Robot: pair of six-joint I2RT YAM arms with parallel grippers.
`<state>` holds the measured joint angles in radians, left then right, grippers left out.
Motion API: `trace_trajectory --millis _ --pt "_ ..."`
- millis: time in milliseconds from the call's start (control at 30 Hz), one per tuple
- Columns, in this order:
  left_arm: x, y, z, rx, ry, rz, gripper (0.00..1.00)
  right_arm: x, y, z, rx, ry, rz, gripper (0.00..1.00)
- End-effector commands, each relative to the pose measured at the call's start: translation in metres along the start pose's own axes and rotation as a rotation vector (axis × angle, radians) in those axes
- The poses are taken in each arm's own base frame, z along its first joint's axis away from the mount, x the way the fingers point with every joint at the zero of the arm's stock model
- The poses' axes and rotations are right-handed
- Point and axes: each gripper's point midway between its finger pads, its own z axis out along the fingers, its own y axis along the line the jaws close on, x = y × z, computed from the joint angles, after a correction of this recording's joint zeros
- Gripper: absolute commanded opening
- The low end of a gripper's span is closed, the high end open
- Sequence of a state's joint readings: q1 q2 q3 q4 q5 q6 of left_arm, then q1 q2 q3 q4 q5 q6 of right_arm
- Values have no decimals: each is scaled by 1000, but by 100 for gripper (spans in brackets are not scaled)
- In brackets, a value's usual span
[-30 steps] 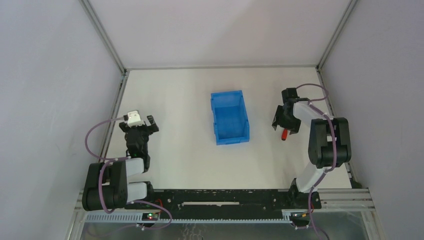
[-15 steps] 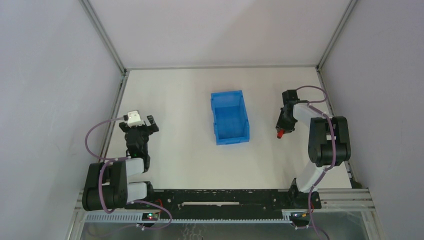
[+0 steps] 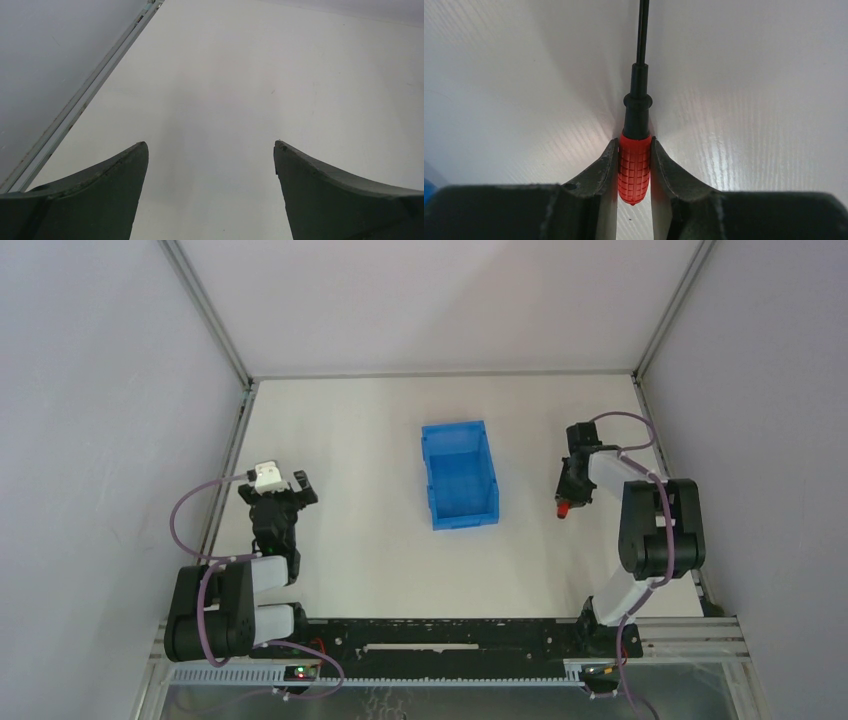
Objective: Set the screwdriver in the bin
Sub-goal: Pick up the screwdriver from the center of the board.
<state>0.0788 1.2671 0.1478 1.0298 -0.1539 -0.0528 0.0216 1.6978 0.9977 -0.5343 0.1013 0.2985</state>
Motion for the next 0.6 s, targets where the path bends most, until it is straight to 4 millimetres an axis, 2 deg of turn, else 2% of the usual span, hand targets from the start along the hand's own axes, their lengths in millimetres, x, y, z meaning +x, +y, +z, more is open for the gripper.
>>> trace_trajectory --millis 0,567 --pt "-28 -3 9 -1 -79 4 100 -14 -14 -23 31 -84 -42 0" --pt "-28 -3 9 0 -79 4 100 -42 -10 -112 -36 -198 -71 0"
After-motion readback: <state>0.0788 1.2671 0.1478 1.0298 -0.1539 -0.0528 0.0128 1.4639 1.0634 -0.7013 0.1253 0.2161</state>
